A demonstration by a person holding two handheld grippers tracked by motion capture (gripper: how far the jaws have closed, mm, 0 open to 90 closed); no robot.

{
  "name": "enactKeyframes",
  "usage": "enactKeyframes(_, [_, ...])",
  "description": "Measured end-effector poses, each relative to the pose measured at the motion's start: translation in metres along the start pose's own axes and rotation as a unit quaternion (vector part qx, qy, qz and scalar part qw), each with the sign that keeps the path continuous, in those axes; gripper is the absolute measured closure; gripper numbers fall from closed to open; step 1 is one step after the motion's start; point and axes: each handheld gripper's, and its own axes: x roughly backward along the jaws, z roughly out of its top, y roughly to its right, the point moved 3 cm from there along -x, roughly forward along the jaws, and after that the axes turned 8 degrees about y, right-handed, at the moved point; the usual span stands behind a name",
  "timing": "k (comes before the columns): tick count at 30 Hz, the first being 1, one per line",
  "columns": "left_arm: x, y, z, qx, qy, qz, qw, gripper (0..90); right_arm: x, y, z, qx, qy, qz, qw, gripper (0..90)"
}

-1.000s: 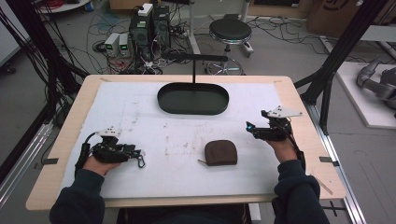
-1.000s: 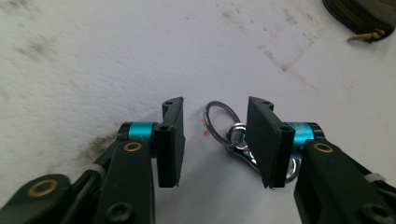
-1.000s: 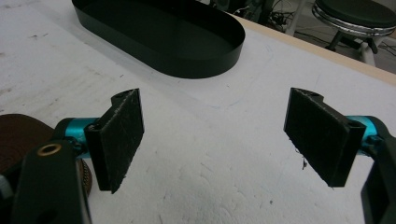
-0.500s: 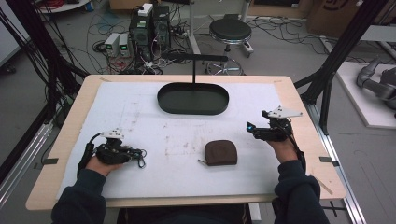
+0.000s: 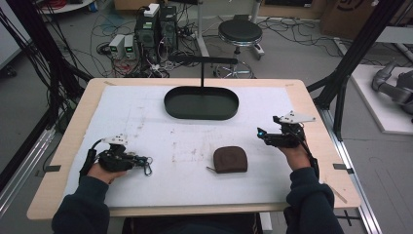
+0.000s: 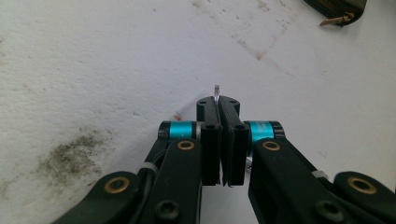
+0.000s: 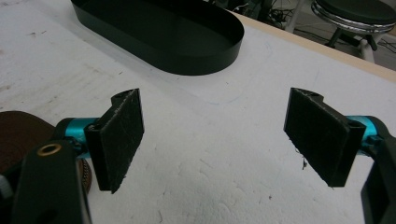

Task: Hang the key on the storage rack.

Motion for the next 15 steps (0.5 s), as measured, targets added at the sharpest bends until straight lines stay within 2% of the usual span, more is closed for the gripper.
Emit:
enactKeyframes(3, [0.0,0.0,0.001,-0.002,0.001,0.001,1.0,87.4,0.0,0.0,0.0,0.003,-0.001,0.0,1.0,20.3])
enactKeyframes(6, [0.0,0.0,0.002,-0.007,0.006,0.014,0.9999,87.7,0.0,0.0,0.0,0.003,-0.001,0.0,1.0,20.3])
enactKeyframes(13, [0.005,-0.004,0.007,0.001,0.035,0.035,0.9987,88.0,0.001,0.0,0.0,0.001,-0.003,-0.001,1.0,20.3])
enactKeyframes(15, [0.009,-0.004,0.011,-0.003,0.055,0.043,0.9976,88.0,0.001,0.0,-0.001,0.002,-0.002,-0.001,1.0,20.3])
